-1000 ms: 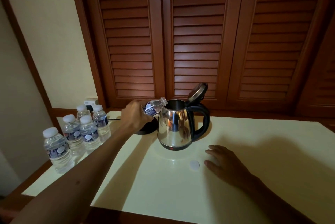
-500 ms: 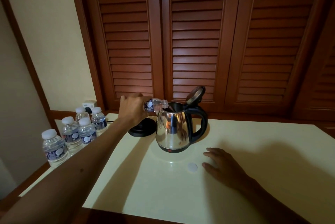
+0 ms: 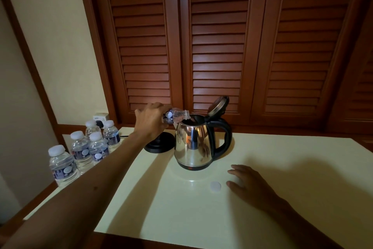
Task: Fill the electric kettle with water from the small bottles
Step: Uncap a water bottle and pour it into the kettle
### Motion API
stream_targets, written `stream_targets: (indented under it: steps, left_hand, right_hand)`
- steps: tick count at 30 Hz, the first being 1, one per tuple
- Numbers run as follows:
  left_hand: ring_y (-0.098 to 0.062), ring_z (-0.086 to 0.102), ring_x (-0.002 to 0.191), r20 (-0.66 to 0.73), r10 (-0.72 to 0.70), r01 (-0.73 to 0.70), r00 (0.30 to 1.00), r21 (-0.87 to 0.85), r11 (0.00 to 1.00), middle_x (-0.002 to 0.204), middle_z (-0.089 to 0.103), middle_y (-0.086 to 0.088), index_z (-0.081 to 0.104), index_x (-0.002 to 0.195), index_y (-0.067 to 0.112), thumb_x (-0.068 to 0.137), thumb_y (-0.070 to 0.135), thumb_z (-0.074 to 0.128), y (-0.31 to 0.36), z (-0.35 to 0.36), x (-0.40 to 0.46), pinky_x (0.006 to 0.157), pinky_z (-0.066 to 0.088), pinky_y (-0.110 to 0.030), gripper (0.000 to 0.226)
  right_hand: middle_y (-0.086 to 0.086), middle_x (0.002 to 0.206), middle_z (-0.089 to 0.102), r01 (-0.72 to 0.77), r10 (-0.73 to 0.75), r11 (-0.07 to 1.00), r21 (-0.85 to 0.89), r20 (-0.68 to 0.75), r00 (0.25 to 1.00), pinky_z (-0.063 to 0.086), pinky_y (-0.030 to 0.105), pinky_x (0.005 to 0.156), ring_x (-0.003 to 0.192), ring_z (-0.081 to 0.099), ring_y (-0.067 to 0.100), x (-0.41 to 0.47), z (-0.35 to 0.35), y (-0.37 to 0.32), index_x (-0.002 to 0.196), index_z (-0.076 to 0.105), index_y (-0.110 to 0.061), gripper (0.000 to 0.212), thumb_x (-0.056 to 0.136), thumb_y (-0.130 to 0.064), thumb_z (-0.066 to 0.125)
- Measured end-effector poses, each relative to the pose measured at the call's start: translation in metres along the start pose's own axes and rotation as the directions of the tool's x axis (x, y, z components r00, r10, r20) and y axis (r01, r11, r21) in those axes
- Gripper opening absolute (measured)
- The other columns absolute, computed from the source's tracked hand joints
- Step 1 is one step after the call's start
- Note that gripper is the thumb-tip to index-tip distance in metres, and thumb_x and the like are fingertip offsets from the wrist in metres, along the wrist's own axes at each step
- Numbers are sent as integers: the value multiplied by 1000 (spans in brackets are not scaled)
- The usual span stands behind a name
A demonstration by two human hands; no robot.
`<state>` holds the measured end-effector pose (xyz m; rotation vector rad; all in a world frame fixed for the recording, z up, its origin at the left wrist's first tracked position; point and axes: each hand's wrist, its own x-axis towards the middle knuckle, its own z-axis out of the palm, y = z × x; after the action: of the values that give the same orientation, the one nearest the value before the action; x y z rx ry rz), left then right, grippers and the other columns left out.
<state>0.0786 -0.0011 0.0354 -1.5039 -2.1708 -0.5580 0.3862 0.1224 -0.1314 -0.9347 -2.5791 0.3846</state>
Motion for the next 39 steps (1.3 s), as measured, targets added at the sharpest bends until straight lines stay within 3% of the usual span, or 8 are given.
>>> stream_targets:
  steps: [7,14,24,33,39]
  left_hand:
    - [-26,56,114,-29,-6,3,1000,-78,997,116,67,-3,57,121,21,79,38,79,-2,3,3,95,38,-51,51]
    - [-28,50,124,-37,55,-55,998,-13,998,130,60,-7,58,130,21,78,31,80,-7,-4,4,103,34,-54,57]
    - [-30,56,113,-94,106,-105,990,22,994,117,65,-9,63,125,22,78,31,81,-8,-3,8,98,37,-52,51]
    - [-30,41,134,-99,165,-155,981,105,982,129,61,-9,62,128,24,78,31,79,-3,-4,13,110,27,-51,53]
    - [-27,44,130,-124,170,-153,978,132,979,128,62,-5,63,126,27,79,30,78,-2,-5,12,105,29,-51,49]
  right_hand:
    - [-14,147,38,-12,12,1000,14,8,1000,21,27,113,135,30,6,0,-1,-1,133,49,-32,49,89,-55,46]
    - [-13,145,40,1,0,1000,20,-13,1000,24,29,114,135,32,7,0,-3,-3,131,52,-31,60,81,-61,39]
    - [-13,145,40,7,-7,1000,27,-17,1000,21,25,112,135,31,6,-1,-3,-2,131,51,-32,52,86,-57,47]
    - [-12,144,42,10,-10,1000,25,-27,1000,22,25,112,134,33,7,0,-1,-1,131,53,-31,53,85,-58,47]
    - [-15,145,39,1,0,1000,30,-29,1000,21,25,112,135,31,5,-1,1,0,131,51,-35,50,87,-57,48]
